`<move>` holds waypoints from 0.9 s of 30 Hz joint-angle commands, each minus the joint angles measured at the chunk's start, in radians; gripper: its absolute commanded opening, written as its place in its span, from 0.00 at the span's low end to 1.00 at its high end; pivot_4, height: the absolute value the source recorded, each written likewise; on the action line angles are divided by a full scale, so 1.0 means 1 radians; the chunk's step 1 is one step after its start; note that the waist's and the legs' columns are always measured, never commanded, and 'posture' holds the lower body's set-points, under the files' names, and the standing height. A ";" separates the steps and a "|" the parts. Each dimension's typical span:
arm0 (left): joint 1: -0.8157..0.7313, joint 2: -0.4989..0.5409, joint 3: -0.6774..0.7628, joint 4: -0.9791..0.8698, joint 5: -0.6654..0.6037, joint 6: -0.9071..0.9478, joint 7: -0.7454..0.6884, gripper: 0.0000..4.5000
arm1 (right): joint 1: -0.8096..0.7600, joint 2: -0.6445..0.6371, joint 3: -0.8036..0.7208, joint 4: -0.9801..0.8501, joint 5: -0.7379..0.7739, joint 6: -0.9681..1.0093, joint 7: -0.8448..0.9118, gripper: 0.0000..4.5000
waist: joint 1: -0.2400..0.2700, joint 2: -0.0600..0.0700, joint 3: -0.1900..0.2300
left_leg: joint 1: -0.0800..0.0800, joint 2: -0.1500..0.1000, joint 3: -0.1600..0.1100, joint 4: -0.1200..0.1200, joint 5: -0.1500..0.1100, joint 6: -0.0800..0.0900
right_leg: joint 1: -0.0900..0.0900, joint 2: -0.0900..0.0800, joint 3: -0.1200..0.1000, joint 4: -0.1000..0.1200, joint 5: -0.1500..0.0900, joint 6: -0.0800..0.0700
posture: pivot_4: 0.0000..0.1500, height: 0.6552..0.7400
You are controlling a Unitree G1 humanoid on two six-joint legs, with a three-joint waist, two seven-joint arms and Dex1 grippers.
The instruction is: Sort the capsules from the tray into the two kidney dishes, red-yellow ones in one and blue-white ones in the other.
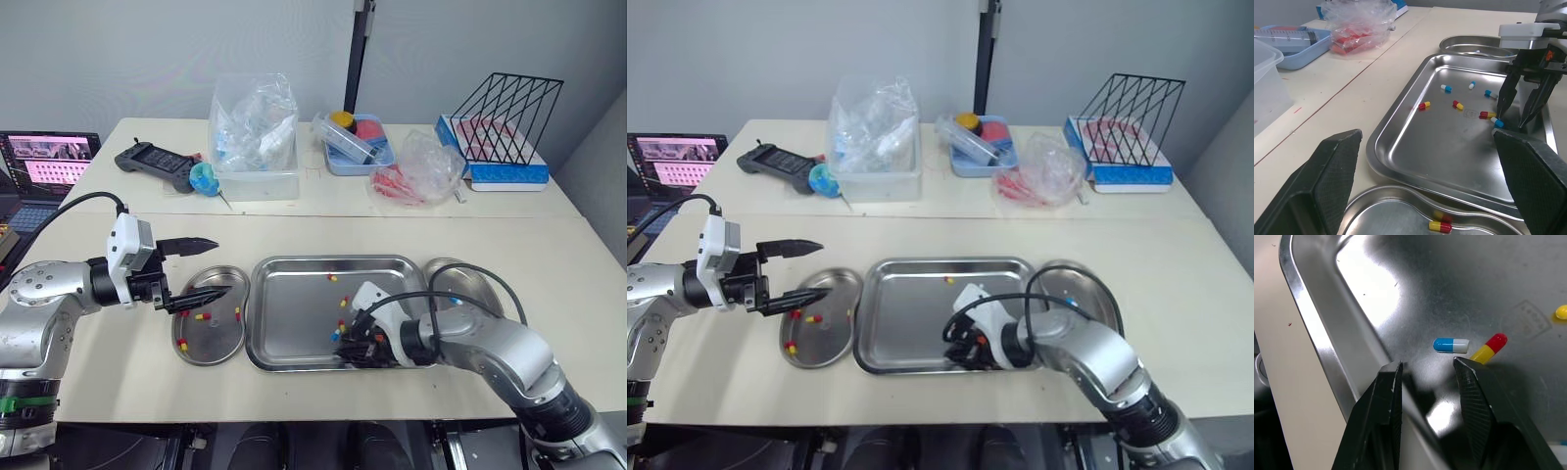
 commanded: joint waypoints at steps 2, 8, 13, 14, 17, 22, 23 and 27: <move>-0.019 0.018 0.028 -0.003 0.000 -0.009 0.013 1.00 | -0.006 0.001 0.005 0.011 -0.030 -0.034 -0.011 0.39 | 0.000 0.000 0.000 | 0.000 0.000 0.000 0.000 0.000 0.000 | 0.000 0.000 0.000 0.000 0.000 0.000 | 1.00 1.00; -0.024 0.017 0.024 0.000 0.009 -0.012 0.013 1.00 | -0.019 0.014 0.023 0.046 -0.060 -0.063 -0.008 0.39 | 0.000 0.000 0.000 | 0.000 0.000 0.000 0.000 0.000 0.000 | 0.000 0.000 0.000 0.000 0.000 0.000 | 1.00 1.00; -0.028 0.018 0.022 0.005 0.014 -0.014 0.013 1.00 | -0.028 0.043 0.039 0.062 -0.080 -0.076 -0.012 0.39 | -0.001 0.000 0.000 | 0.000 0.000 0.000 0.000 0.000 0.000 | 0.000 0.000 0.000 0.000 0.000 0.000 | 1.00 1.00; -0.030 0.019 0.022 0.005 0.015 -0.014 0.013 1.00 | -0.030 0.048 0.043 0.063 -0.084 -0.077 -0.011 0.39 | -0.001 0.000 0.000 | 0.000 0.000 0.000 0.000 0.000 0.000 | 0.000 0.000 0.000 0.000 0.000 0.000 | 1.00 1.00; -0.034 0.019 0.022 0.008 0.015 -0.014 0.014 1.00 | -0.034 0.058 0.051 0.067 -0.092 -0.081 -0.009 0.39 | -0.001 0.000 0.000 | 0.000 0.000 0.000 0.000 0.000 0.000 | 0.000 0.000 0.000 0.000 0.000 0.000 | 1.00 1.00; -0.037 0.018 0.021 0.010 0.016 -0.016 0.014 1.00 | -0.035 0.053 0.061 0.067 -0.101 -0.081 0.002 0.39 | -0.001 0.000 0.000 | 0.000 0.000 0.000 0.000 0.000 0.000 | 0.000 0.000 0.000 0.000 0.000 0.000 | 1.00 1.00; -0.037 0.019 0.021 0.011 0.016 -0.016 0.014 1.00 | -0.036 0.050 0.064 0.066 -0.104 -0.082 0.005 0.39 | -0.001 0.000 0.000 | 0.000 0.000 0.000 0.000 0.000 0.000 | 0.000 0.000 0.000 0.000 0.000 0.000 | 1.00 1.00; -0.039 0.019 0.020 0.012 0.017 -0.016 0.014 1.00 | -0.040 0.037 0.083 0.073 -0.125 -0.104 0.023 0.39 | -0.001 0.000 0.000 | 0.000 0.000 0.000 0.000 0.000 0.000 | 0.000 0.000 0.000 0.000 0.000 0.000 | 1.00 1.00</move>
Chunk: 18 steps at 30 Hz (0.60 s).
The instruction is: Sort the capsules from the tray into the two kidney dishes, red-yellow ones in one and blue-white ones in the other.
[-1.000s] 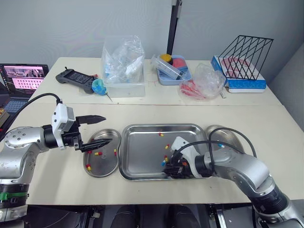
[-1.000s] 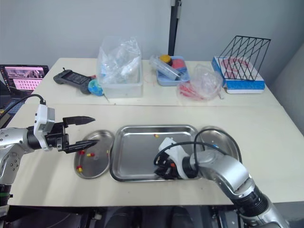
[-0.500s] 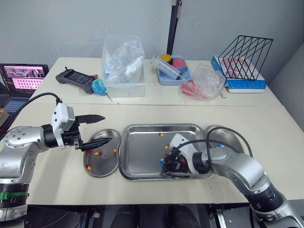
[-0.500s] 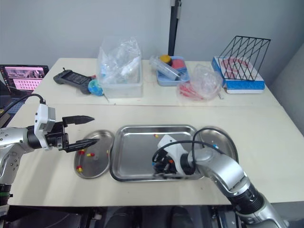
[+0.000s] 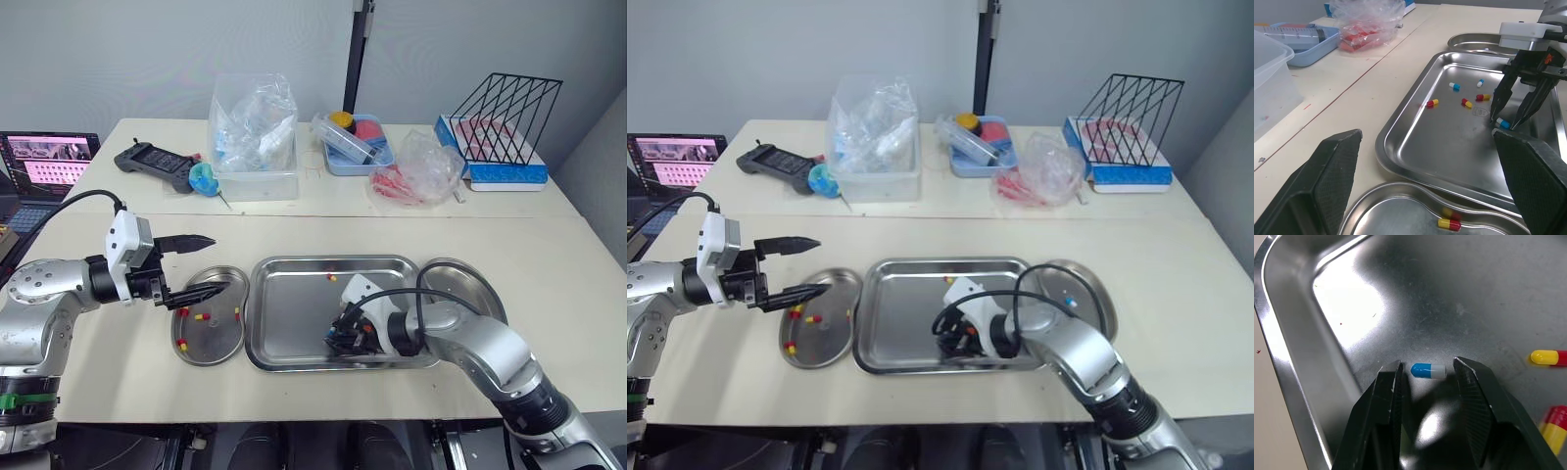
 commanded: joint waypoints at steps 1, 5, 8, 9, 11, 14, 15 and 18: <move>-0.021 0.018 0.020 -0.010 0.002 -0.015 0.004 1.00 | -0.006 -0.018 0.036 0.009 -0.021 -0.021 0.021 0.39 | 0.000 0.000 0.000 | 0.000 0.000 0.000 0.000 0.000 0.000 | 0.000 0.000 0.000 0.000 0.000 0.000 | 1.00 1.00; -0.020 0.018 0.021 -0.012 0.001 -0.016 0.003 1.00 | -0.007 -0.022 0.064 0.023 -0.050 -0.056 0.032 0.39 | -0.002 0.000 0.000 | 0.000 0.000 0.000 0.000 0.000 0.000 | 0.000 0.000 0.000 0.000 0.000 0.000 | 1.00 1.00; -0.020 0.018 0.021 -0.012 0.001 -0.016 0.004 1.00 | -0.005 -0.025 0.074 0.028 -0.065 -0.075 0.043 0.39 | -0.002 0.000 0.000 | 0.000 0.000 0.000 0.000 0.000 0.000 | 0.000 0.000 0.000 0.000 0.000 0.000 | 1.00 1.00; -0.020 0.018 0.021 -0.011 0.003 -0.018 0.005 1.00 | -0.006 -0.040 0.092 0.027 -0.079 -0.085 0.054 0.39 | -0.002 0.000 0.000 | 0.000 0.000 0.000 0.000 0.000 0.000 | 0.000 0.000 0.000 0.000 0.000 0.000 | 1.00 1.00; -0.019 0.019 0.022 -0.009 0.005 -0.020 0.005 1.00 | -0.004 -0.061 0.112 0.025 -0.100 -0.106 0.068 0.39 | -0.002 0.000 0.000 | 0.000 0.000 0.000 0.000 0.000 0.000 | 0.000 0.000 0.000 0.000 0.000 0.000 | 1.00 1.00; -0.019 0.018 0.022 -0.010 0.006 -0.021 0.005 1.00 | 0.008 -0.076 0.124 0.034 -0.123 -0.136 0.079 0.39 | 0.000 0.000 0.000 | 0.001 0.000 0.000 0.000 0.000 0.000 | 0.001 0.000 0.000 0.000 0.000 0.000 | 1.00 1.00; -0.020 0.017 0.021 -0.010 0.006 -0.021 0.006 1.00 | 0.011 -0.081 0.129 0.037 -0.131 -0.144 0.082 0.39 | 0.000 0.000 0.000 | 0.001 0.000 0.000 0.000 0.000 0.000 | 0.001 0.000 0.000 0.000 0.000 0.000 | 1.00 1.00; -0.021 0.017 0.022 -0.010 0.008 -0.021 0.005 1.00 | 0.017 -0.083 0.130 0.040 -0.139 -0.154 0.089 0.39 | 0.001 0.000 0.000 | 0.002 0.000 0.000 0.000 0.000 0.000 | 0.002 0.000 0.000 0.000 0.000 0.000 | 1.00 1.00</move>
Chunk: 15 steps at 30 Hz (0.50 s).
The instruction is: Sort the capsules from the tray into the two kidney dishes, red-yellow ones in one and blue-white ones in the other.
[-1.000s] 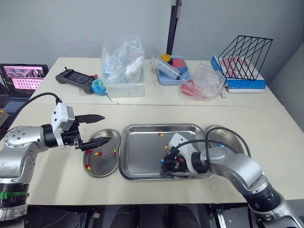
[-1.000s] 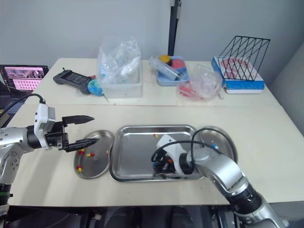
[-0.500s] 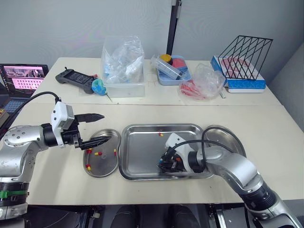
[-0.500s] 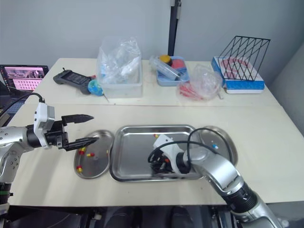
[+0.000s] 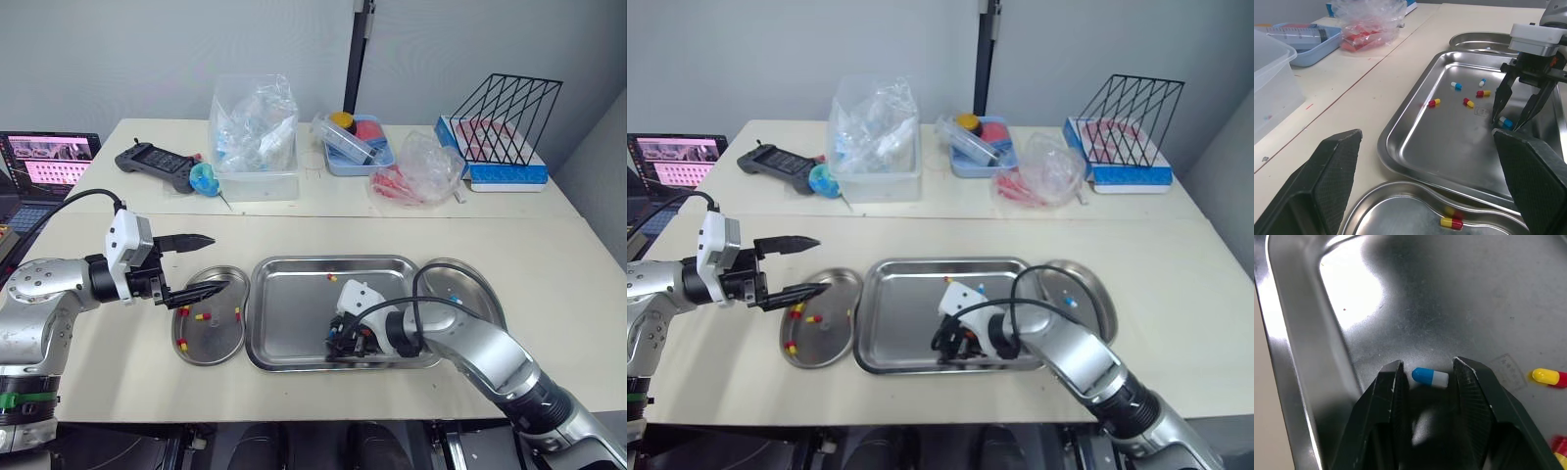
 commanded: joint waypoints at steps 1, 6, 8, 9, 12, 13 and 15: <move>-0.020 0.016 0.022 -0.011 -0.001 -0.020 0.003 1.00 | 0.032 -0.016 0.026 0.023 -0.023 0.008 0.011 0.39 | 0.000 0.000 0.000 | 0.001 0.000 0.000 0.000 0.000 0.000 | 0.001 0.000 0.000 0.000 0.000 0.000 | 1.00 1.00; -0.021 0.015 0.023 -0.013 -0.001 -0.021 0.002 1.00 | 0.045 -0.011 0.026 0.033 -0.032 0.003 0.015 0.39 | 0.001 0.000 0.000 | 0.002 0.000 0.000 0.000 0.000 0.000 | 0.002 0.000 0.000 0.000 0.000 0.000 | 1.00 1.00; -0.021 0.016 0.024 -0.012 -0.001 -0.021 0.002 1.00 | 0.052 -0.003 0.014 0.034 -0.026 0.014 0.007 0.39 | 0.001 0.000 0.000 | 0.002 0.000 0.000 0.000 0.000 0.000 | 0.002 0.000 0.000 0.000 0.000 0.000 | 1.00 1.00; -0.021 0.016 0.024 -0.012 -0.001 -0.021 0.002 1.00 | 0.054 -0.002 0.012 0.033 -0.027 0.016 0.006 0.39 | 0.001 0.000 0.000 | 0.002 0.000 0.000 0.000 0.000 0.000 | 0.002 0.000 0.000 0.000 0.000 0.000 | 1.00 1.00; -0.021 0.017 0.025 -0.013 -0.001 -0.020 0.003 1.00 | 0.054 -0.002 0.012 0.030 -0.031 0.015 0.007 0.39 | 0.001 0.000 0.000 | 0.003 0.000 0.000 0.000 0.000 0.000 | 0.002 0.000 0.000 0.000 0.000 0.000 | 1.00 1.00; -0.023 0.016 0.025 -0.013 -0.001 -0.019 0.004 1.00 | 0.055 -0.002 0.011 0.031 -0.030 0.016 0.009 0.39 | 0.001 0.000 0.000 | 0.003 0.000 0.000 0.000 0.000 0.000 | 0.002 0.000 0.000 0.000 0.000 0.000 | 1.00 1.00; -0.022 0.016 0.026 -0.015 -0.002 -0.018 0.005 1.00 | 0.056 0.001 0.007 0.030 -0.024 0.021 0.010 0.39 | 0.001 0.000 0.000 | 0.003 0.000 0.000 0.000 0.000 0.000 | 0.002 0.000 0.000 0.000 0.000 0.000 | 1.00 1.00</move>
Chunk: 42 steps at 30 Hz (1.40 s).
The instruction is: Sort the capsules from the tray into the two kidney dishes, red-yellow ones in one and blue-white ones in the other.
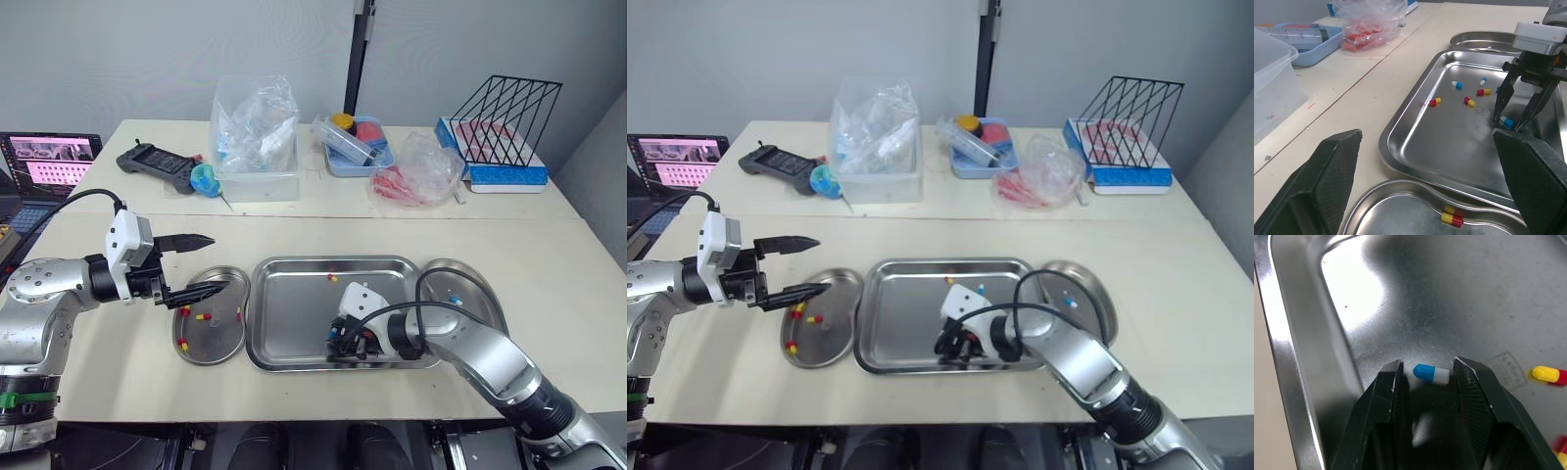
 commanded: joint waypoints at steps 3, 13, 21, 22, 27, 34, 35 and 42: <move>-0.022 0.016 0.025 -0.014 -0.005 -0.018 0.005 1.00 | 0.024 -0.001 0.021 0.034 -0.012 0.041 0.004 0.21 | 0.000 0.000 0.000 | 0.000 0.000 0.000 0.000 0.000 0.000 | 0.000 0.000 0.000 0.000 0.000 0.000 | 1.00 1.00; -0.019 0.017 0.027 -0.014 -0.005 -0.016 0.004 1.00 | 0.017 -0.002 0.028 0.031 -0.025 0.044 0.006 0.04 | 0.000 0.000 0.000 | 0.000 0.000 0.000 0.000 0.000 0.000 | 0.000 0.000 0.000 0.000 0.000 0.000 | 1.00 1.00; -0.020 0.015 0.025 -0.005 -0.006 -0.017 -0.002 1.00 | -0.021 0.001 -0.092 -0.007 0.034 -0.012 0.051 0.04 | 0.001 0.000 0.000 | 0.000 0.000 0.000 0.000 0.000 0.000 | -0.001 0.000 0.000 0.000 0.000 0.000 | 1.00 1.00; -0.020 0.016 0.024 -0.003 -0.006 -0.018 -0.003 1.00 | -0.024 0.002 -0.112 -0.013 0.046 -0.016 0.060 0.04 | 0.001 0.000 0.000 | -0.001 0.000 0.000 0.000 0.000 0.000 | -0.001 0.000 0.000 0.000 0.000 0.000 | 1.00 1.00; -0.018 0.015 0.026 0.015 -0.003 -0.028 -0.011 1.00 | -0.050 -0.001 -0.383 -0.003 0.218 0.120 0.079 0.04 | 0.003 0.000 0.000 | -0.002 0.000 0.000 0.000 0.000 0.000 | -0.002 0.000 0.000 0.000 0.000 0.000 | 1.00 1.00; -0.014 0.002 0.015 0.027 -0.001 -0.038 -0.008 1.00 | -0.013 -0.219 -0.608 0.193 0.224 0.052 0.166 0.04 | 0.015 -0.001 0.001 | -0.003 -0.001 0.000 0.000 -0.001 0.001 | -0.002 -0.001 0.000 -0.001 0.000 0.000 | 1.00 1.00; -0.015 0.000 0.012 0.031 0.000 -0.040 -0.008 1.00 | 0.001 -0.255 -0.617 0.230 0.204 0.022 0.173 0.04 | 0.015 -0.001 0.001 | -0.003 -0.001 0.000 0.000 -0.001 0.001 | -0.002 -0.001 0.000 -0.002 0.000 0.000 | 1.00 1.00; -0.016 -0.002 0.009 0.042 0.004 -0.045 -0.010 1.00 | 0.111 -0.348 -0.656 0.359 0.162 -0.087 0.226 0.04 | 0.008 -0.001 0.000 | -0.003 0.000 0.001 -0.001 0.000 0.001 | -0.003 0.000 0.000 -0.002 0.000 0.000 | 1.00 1.00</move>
